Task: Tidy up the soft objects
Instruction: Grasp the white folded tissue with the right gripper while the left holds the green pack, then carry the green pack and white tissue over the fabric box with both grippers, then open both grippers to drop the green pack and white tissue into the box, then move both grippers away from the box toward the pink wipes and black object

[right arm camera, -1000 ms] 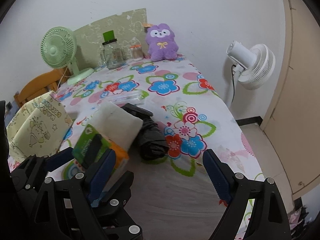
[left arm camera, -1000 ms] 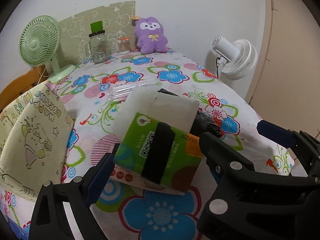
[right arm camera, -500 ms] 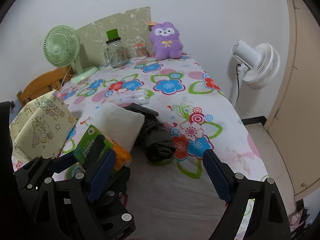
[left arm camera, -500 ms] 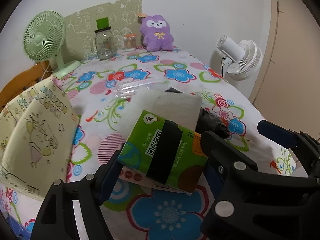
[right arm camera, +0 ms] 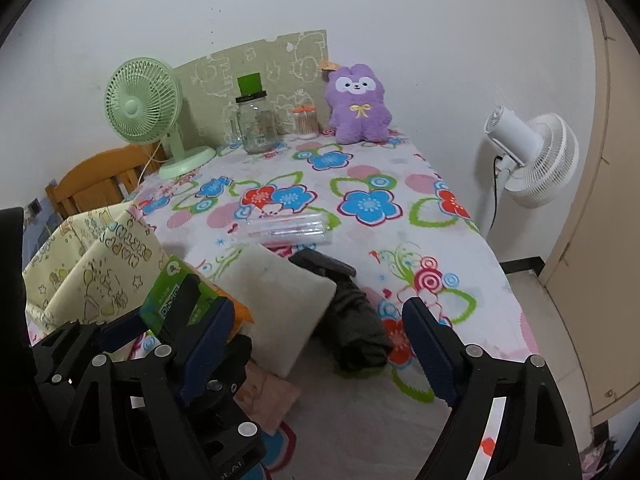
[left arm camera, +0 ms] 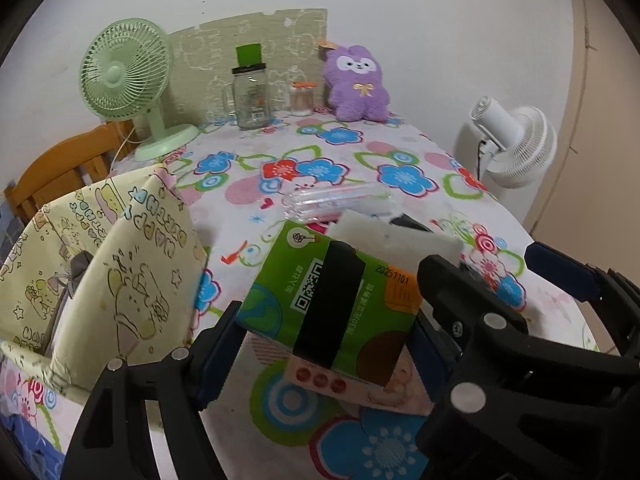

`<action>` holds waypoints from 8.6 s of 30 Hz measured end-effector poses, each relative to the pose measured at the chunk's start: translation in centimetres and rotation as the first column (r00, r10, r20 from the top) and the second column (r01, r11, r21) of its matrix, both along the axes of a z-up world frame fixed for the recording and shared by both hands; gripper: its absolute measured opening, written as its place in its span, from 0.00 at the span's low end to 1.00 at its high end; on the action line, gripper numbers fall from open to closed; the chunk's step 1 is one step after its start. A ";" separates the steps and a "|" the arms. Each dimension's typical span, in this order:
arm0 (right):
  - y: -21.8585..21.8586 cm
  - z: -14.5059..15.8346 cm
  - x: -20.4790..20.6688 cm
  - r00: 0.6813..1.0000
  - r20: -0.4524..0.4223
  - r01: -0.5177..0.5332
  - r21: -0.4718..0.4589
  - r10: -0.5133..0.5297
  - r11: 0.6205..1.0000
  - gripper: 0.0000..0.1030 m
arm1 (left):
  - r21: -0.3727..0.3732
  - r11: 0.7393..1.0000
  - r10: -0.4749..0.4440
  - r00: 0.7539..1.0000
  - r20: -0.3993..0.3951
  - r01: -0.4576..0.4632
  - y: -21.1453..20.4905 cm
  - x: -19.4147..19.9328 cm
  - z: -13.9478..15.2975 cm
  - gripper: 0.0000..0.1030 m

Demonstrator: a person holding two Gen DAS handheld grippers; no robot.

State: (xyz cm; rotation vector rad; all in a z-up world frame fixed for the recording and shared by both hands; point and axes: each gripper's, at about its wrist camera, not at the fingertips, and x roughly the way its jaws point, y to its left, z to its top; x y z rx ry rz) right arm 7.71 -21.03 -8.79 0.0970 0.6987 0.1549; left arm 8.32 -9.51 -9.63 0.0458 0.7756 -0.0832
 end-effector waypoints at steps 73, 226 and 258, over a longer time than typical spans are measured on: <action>2.3 7.9 -2.1 0.998 0.070 -0.003 -0.028 0.005 1.000 0.13 | -0.026 0.999 -0.031 0.998 0.046 0.032 1.2 -2.4 7.6 0.77; 16.6 11.1 0.8 0.969 0.054 -0.240 -0.051 0.243 0.969 0.95 | -0.008 0.991 0.132 0.986 0.101 -0.132 14.2 -2.2 10.7 1.00; 7.6 11.4 -1.4 0.989 0.122 -0.076 -0.079 0.085 0.994 1.00 | 0.030 0.998 0.049 0.989 0.142 -0.053 6.0 -3.0 11.0 1.00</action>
